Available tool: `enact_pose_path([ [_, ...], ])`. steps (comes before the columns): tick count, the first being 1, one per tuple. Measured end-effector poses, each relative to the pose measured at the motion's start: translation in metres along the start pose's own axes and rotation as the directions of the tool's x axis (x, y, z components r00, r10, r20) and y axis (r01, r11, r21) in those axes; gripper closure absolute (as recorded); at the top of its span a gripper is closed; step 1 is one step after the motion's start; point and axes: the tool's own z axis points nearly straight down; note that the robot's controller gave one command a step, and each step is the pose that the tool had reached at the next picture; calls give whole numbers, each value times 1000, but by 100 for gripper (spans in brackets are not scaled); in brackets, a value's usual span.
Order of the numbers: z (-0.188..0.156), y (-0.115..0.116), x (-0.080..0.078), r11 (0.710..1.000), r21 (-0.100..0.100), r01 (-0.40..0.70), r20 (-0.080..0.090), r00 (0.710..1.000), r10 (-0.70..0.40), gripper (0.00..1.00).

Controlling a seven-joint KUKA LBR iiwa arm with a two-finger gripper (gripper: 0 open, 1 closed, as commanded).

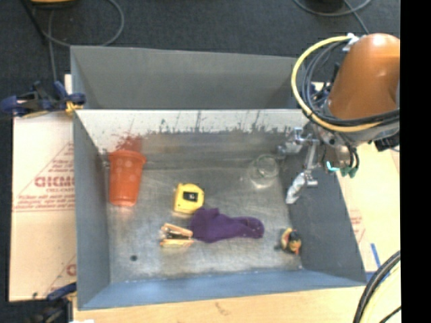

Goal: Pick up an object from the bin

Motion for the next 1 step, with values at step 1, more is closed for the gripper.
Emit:
enact_pose_path([
  [1,-5,0,-1,1000,2,2,8,1000,-2,0],
])
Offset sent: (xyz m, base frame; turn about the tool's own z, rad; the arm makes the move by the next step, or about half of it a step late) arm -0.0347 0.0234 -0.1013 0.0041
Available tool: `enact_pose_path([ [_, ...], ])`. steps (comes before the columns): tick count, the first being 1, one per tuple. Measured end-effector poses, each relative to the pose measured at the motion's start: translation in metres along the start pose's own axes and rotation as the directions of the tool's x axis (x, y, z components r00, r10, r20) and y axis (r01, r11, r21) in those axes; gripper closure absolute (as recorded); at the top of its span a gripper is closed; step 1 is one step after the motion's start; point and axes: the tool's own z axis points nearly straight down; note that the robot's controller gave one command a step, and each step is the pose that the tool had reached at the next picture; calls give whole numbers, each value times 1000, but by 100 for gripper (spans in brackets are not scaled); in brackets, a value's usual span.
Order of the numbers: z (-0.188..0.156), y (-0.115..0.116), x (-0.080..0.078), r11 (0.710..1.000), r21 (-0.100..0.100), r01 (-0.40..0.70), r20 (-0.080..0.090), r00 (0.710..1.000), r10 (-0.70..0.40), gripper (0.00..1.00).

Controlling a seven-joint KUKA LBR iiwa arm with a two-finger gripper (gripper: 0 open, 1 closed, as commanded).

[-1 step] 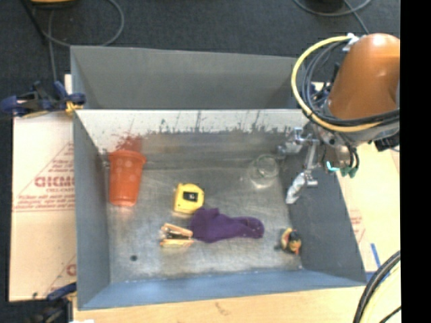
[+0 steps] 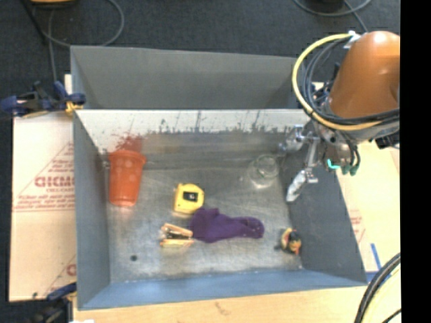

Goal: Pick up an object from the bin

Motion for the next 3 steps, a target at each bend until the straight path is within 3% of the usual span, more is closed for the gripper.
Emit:
enact_pose_path([
  [1,50,10,17,1000,1,-3,5,1000,3,0],
  [2,91,3,61,1000,-1,14,-2,1000,-14,0],
  [3,110,25,71,1000,-3,15,-4,1000,-15,0],
])
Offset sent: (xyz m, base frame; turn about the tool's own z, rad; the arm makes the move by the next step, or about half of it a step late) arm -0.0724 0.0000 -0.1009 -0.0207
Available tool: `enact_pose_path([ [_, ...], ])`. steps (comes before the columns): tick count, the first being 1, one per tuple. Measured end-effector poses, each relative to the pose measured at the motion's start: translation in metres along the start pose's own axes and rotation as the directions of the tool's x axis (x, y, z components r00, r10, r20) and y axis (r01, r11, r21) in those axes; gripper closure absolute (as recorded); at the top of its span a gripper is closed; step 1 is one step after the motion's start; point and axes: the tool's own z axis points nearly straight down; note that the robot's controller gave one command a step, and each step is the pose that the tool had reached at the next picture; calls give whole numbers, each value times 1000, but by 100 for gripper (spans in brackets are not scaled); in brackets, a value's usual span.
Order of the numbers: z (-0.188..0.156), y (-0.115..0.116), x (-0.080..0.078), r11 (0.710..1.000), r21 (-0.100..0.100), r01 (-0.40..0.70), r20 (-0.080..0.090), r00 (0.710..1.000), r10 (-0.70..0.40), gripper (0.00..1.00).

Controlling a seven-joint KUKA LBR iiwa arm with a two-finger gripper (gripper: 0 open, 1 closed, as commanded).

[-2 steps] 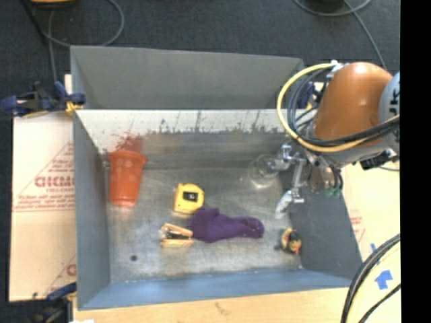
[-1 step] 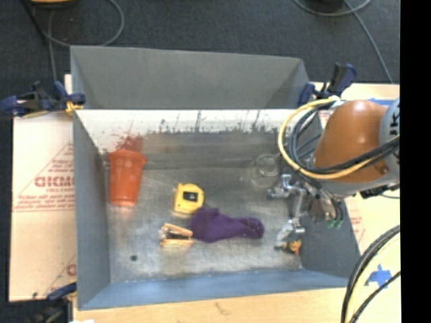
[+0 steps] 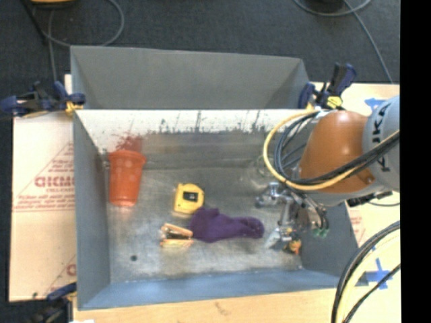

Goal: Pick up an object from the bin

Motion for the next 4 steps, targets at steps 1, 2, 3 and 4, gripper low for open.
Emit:
enact_pose_path([
  [1,36,31,-38,997,3,82,7,997,-82,0],
  [2,53,91,-46,983,0,186,-14,982,-186,100],
  [3,53,91,-46,982,0,187,-13,982,-187,100],
  [4,-71,88,-35,977,2,212,2,977,-212,100],
])
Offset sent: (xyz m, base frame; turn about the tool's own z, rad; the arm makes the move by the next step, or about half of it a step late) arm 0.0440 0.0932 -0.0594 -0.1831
